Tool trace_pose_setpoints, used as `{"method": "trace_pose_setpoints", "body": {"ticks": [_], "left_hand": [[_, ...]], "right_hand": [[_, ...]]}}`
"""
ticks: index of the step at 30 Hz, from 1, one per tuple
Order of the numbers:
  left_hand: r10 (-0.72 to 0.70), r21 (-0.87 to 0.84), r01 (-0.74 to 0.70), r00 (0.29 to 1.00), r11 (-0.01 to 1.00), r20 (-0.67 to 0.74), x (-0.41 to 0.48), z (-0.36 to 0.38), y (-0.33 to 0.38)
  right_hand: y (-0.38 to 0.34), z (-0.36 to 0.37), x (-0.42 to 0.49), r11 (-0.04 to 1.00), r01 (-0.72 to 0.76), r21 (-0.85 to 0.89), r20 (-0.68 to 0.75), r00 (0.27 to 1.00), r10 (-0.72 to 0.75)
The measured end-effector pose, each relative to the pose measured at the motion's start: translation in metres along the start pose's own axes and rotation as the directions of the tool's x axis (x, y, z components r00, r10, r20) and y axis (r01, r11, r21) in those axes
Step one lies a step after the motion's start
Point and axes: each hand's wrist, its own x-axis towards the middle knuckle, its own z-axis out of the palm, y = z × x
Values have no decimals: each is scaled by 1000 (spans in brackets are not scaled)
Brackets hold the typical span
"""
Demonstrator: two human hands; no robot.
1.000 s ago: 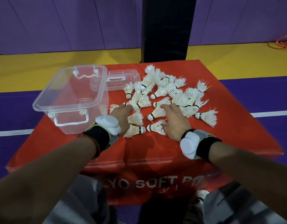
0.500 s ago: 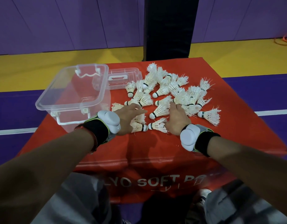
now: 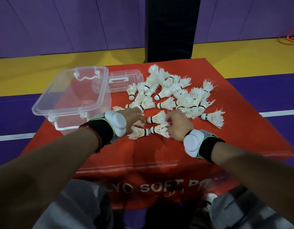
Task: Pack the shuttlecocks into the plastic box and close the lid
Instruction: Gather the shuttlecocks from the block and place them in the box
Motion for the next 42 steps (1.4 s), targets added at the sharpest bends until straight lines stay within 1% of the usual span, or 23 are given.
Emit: {"method": "trace_pose_setpoints", "body": {"ticks": [8, 11, 15, 20, 24, 29, 35, 38, 42], "left_hand": [[-78, 80, 83, 995, 993, -67, -7, 4, 5], [-86, 137, 97, 993, 986, -86, -8, 8, 5], [-121, 154, 148, 977, 977, -174, -10, 14, 8], [-195, 24, 208, 948, 978, -252, -14, 13, 8], [-240, -71, 229, 922, 971, -303, -19, 5, 8], [-317, -222, 244, 857, 944, -406, -23, -7, 10], [-313, -286, 186, 802, 940, -508, -26, -30, 4], [-330, -322, 167, 756, 932, -565, -30, -43, 2], [-333, -317, 166, 729, 934, -598, -39, -63, -1]], "right_hand": [[-5, 3, -6, 999, 21, 45, -40, 999, -19], [-7, 2, -9, 998, 34, 46, -55, 998, -31], [-10, 1, -12, 997, 53, 56, -72, 996, -49], [-14, -5, -15, 995, 53, 79, -109, 993, -45], [-20, -12, -18, 991, 70, 117, -177, 983, -48], [-33, -29, -26, 988, 90, 126, -279, 959, -52], [-48, -47, -29, 979, 85, 185, -361, 932, -12], [-56, -56, -30, 977, 128, 169, -399, 916, -51], [-70, -66, -27, 974, 147, 171, -433, 899, -59]]}}
